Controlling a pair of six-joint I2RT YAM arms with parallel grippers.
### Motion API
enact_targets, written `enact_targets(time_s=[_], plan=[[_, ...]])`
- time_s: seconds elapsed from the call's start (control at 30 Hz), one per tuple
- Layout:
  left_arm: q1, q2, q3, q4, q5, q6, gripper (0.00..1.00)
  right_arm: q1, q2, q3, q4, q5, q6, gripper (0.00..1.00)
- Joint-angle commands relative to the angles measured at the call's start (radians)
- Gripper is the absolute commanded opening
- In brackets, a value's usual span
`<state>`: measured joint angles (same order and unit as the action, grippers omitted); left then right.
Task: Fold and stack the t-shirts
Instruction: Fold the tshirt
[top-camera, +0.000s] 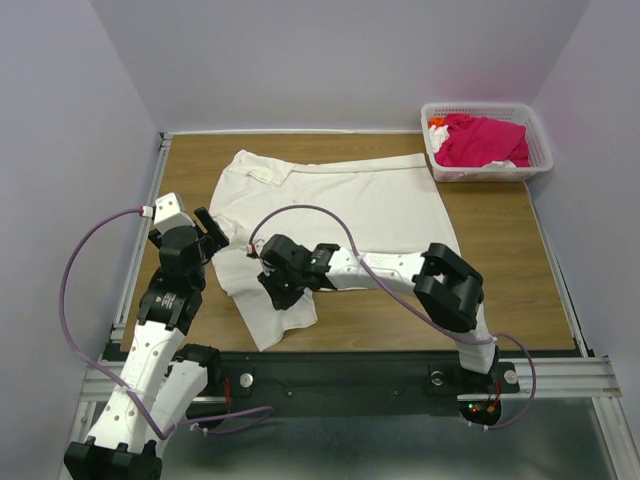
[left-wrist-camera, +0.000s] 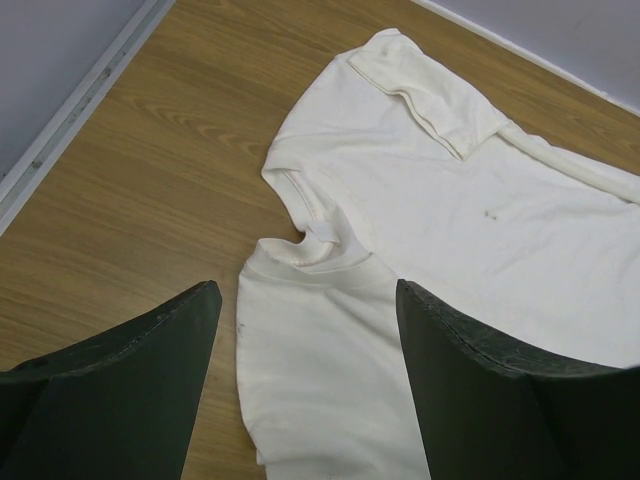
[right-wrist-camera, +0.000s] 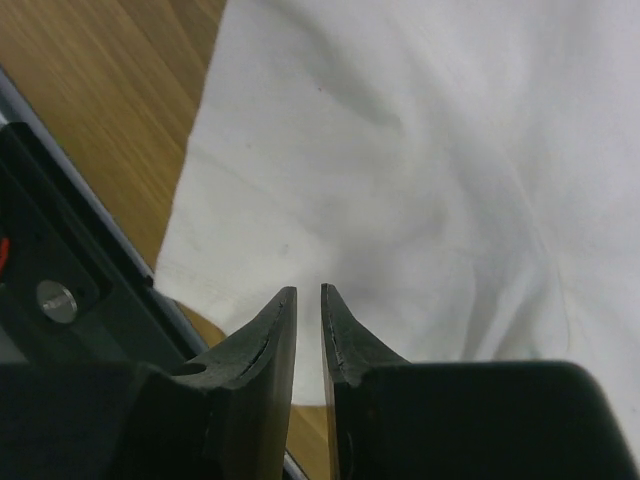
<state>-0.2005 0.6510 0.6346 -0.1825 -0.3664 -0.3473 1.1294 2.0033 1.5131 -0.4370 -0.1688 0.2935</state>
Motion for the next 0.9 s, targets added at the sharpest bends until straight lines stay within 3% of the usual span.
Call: enact_targets(time_s=[0.0, 0.3, 0.7, 0.77, 0.87], plan=[[-0.010, -0.016, 0.000, 0.043, -0.019, 0.018, 0.82, 0.023, 0.048, 0.058, -0.003, -0.029, -0.036, 0.22], [-0.014, -0.019, -0.001, 0.048, -0.017, 0.019, 0.82, 0.053, 0.129, 0.056, -0.005, -0.090, -0.051, 0.22], [-0.017, -0.021, -0.006, 0.054, -0.008, 0.022, 0.82, 0.119, 0.049, -0.038, -0.055, -0.308, -0.043, 0.22], [-0.017, -0.021, -0.007, 0.054, -0.003, 0.022, 0.82, 0.122, 0.032, -0.025, -0.071, -0.305, -0.048, 0.22], [-0.019, -0.016, -0.006, 0.055, 0.021, 0.013, 0.82, 0.116, -0.032, -0.011, -0.077, -0.178, -0.044, 0.22]])
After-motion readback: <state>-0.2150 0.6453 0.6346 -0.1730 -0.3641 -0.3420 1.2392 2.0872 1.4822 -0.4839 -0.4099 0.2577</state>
